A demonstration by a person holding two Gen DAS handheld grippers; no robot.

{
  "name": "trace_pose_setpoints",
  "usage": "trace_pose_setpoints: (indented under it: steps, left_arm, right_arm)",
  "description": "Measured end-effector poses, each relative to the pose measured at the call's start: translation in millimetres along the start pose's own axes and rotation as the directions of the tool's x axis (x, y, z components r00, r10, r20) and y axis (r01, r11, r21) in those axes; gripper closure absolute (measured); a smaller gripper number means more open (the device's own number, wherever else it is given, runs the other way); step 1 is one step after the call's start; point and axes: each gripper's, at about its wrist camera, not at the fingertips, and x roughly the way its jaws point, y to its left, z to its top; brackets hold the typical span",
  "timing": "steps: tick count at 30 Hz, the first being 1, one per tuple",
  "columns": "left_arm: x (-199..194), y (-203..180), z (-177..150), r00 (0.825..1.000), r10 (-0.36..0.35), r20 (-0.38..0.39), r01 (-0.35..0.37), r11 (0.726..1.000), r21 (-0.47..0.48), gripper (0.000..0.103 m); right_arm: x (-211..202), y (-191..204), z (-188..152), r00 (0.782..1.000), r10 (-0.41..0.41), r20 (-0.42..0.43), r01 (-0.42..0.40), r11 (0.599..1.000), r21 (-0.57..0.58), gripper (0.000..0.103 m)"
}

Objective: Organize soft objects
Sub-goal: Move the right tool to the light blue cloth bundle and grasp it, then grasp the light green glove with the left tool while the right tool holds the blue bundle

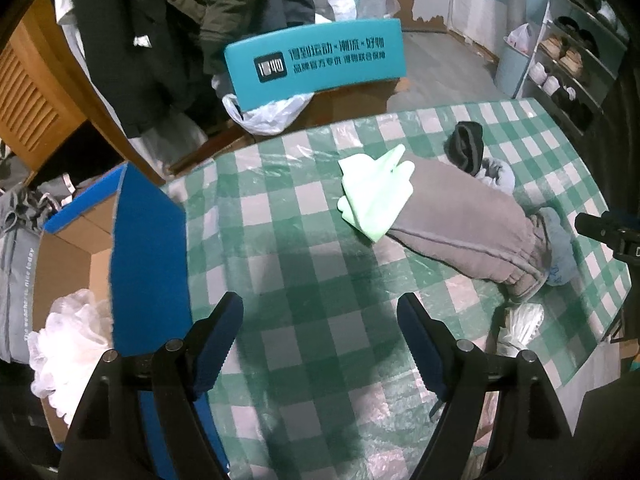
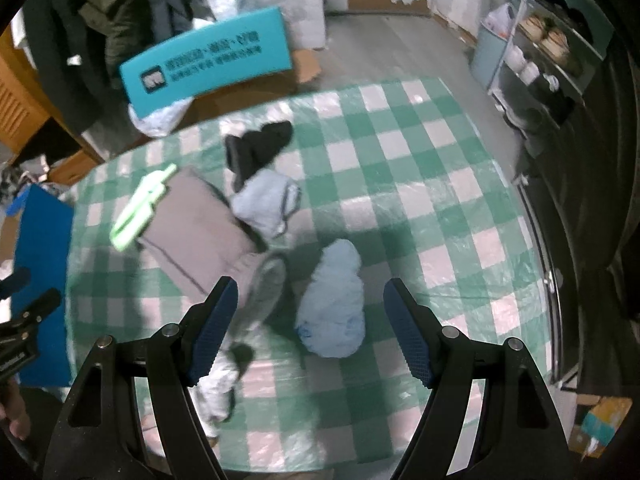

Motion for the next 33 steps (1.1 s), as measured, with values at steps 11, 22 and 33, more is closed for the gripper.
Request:
trace_pose_setpoints:
  steps: [11,22,33]
  left_arm:
    - [29.5,-1.8,4.1,0.998,-0.007,-0.060,0.005,1.000,-0.021,0.022]
    - [47.1,-3.4,7.7,0.997,-0.014,-0.075,0.013,1.000,-0.016,0.022]
    - [70.7,2.2,23.7,0.992,-0.073,-0.100,0.068,0.996,-0.060,0.022]
  right_arm:
    - [43.6,-11.0,-6.6,0.995,-0.011,-0.101,0.013,1.000,0.015,0.027]
    - [68.9,-11.1,-11.7,0.988,-0.054,-0.142,0.050,0.998,-0.031,0.042]
    - [60.2,-5.4,-2.5,0.994,-0.039,-0.099,0.034,0.998,-0.058,0.058]
